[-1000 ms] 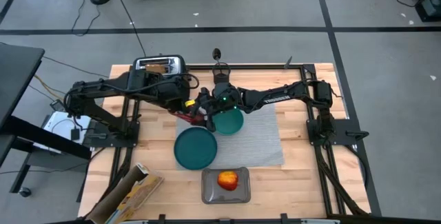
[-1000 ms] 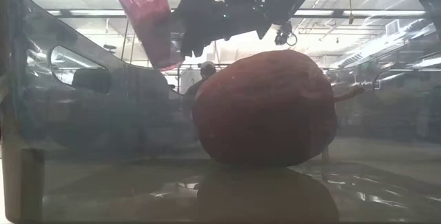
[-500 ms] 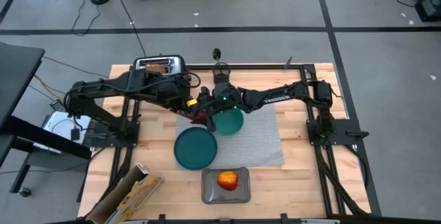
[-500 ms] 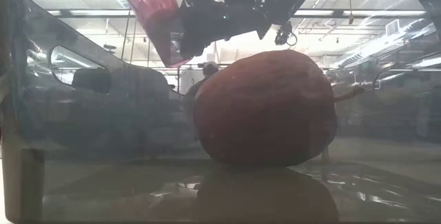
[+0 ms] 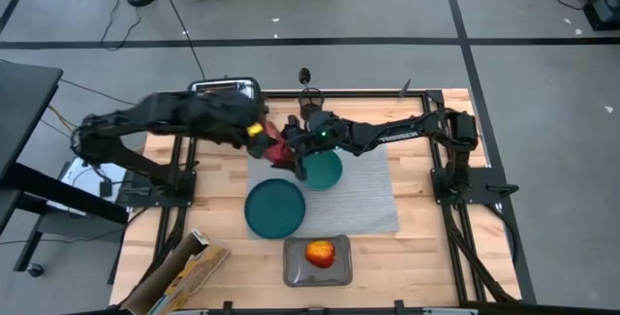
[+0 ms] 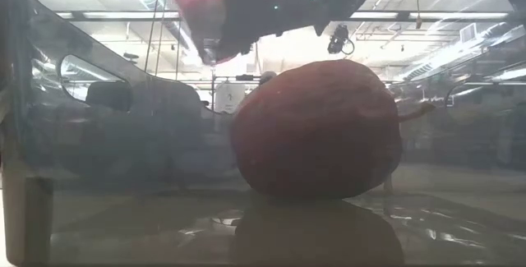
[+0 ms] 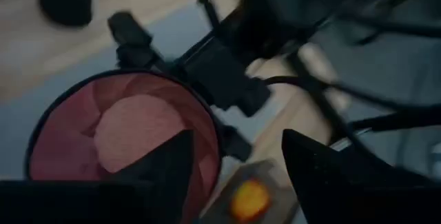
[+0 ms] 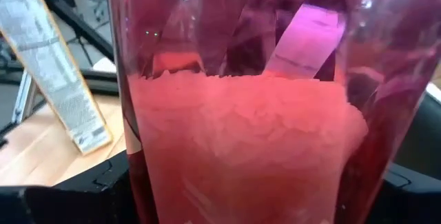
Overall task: Arrange a breakfast setting
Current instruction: Put the red cup of milk on the gray tablemat to the top right of the green bowl
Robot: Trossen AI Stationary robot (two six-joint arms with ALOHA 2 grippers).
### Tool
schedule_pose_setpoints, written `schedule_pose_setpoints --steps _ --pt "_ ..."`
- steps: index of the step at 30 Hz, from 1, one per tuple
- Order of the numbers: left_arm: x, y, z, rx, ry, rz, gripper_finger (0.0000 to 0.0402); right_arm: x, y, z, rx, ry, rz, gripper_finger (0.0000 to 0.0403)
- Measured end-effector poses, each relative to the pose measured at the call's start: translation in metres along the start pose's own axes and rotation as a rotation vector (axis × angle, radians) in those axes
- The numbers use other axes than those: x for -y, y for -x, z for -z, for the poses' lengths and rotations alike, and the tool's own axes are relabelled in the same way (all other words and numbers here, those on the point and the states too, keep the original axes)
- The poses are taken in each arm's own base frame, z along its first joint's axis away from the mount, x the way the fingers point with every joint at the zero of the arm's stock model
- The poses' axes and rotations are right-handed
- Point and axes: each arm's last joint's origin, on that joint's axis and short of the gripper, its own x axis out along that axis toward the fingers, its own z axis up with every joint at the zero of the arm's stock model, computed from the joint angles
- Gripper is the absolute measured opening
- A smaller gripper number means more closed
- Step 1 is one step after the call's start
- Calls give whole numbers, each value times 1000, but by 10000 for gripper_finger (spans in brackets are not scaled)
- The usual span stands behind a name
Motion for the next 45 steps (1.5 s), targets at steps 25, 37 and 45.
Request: schedule_pose_setpoints --steps 25,37,45 --pt "23 -11 -14 396 -333 -99 213 14 174 107 165 -106 582 339" --pt "12 -78 22 226 -340 -62 213 15 197 160 193 -111 706 339" --pt "-12 -110 47 248 -310 -14 213 16 190 188 149 -117 709 339"
